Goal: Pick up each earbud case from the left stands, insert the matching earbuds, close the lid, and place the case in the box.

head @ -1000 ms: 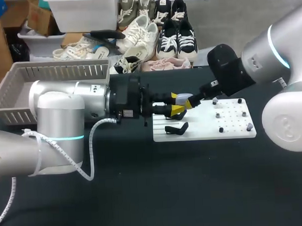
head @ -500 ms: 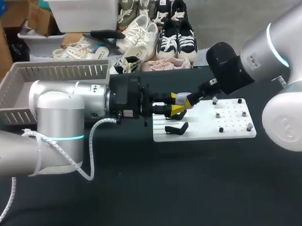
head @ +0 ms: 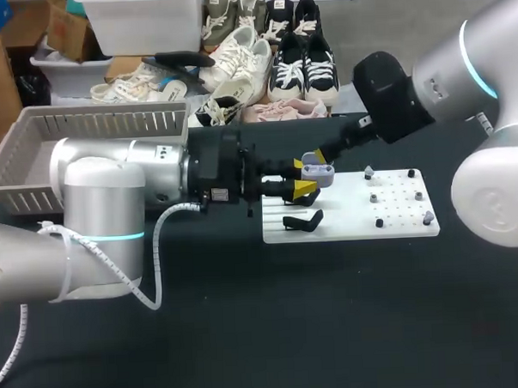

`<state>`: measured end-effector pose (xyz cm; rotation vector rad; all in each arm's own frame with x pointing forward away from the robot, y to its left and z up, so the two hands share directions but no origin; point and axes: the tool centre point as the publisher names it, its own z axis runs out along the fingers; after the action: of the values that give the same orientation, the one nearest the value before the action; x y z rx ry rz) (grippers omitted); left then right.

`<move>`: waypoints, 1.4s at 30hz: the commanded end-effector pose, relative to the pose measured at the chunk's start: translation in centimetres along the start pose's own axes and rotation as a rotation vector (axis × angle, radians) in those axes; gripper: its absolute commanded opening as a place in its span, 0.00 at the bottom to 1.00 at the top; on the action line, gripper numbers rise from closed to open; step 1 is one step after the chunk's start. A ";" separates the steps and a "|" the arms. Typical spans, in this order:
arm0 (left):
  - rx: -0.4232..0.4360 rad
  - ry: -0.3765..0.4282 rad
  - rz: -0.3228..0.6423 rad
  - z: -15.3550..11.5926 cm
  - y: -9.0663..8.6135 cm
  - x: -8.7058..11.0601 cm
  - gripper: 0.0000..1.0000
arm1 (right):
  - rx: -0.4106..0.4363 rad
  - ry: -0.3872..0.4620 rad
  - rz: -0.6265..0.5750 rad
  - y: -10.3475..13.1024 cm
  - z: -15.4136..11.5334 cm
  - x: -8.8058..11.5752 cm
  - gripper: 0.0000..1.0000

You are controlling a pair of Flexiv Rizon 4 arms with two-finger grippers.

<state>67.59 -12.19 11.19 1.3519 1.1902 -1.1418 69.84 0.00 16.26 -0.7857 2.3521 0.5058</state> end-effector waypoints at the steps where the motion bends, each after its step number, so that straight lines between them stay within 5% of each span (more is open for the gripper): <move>1: 0.000 -0.001 0.001 0.0 0.0 0.1 0.00 | 0.084 -0.006 -0.024 0.0 -1.8 -0.2 1.00; 13: 0.000 -0.001 0.001 0.0 0.0 0.1 0.00 | 0.365 0.108 -0.039 -5.0 -7.6 2.8 1.00; 23: 0.000 -0.001 0.001 0.0 0.0 0.1 0.00 | 0.543 0.274 0.024 -7.5 -8.2 7.3 1.00; 42: 0.000 -0.001 0.001 0.0 0.0 0.1 0.00 | 0.578 0.460 0.116 -8.2 -5.6 12.9 1.00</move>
<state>67.59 -12.19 11.19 1.3521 1.1903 -1.1417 64.29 -14.91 11.12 -0.5600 2.7904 -0.1901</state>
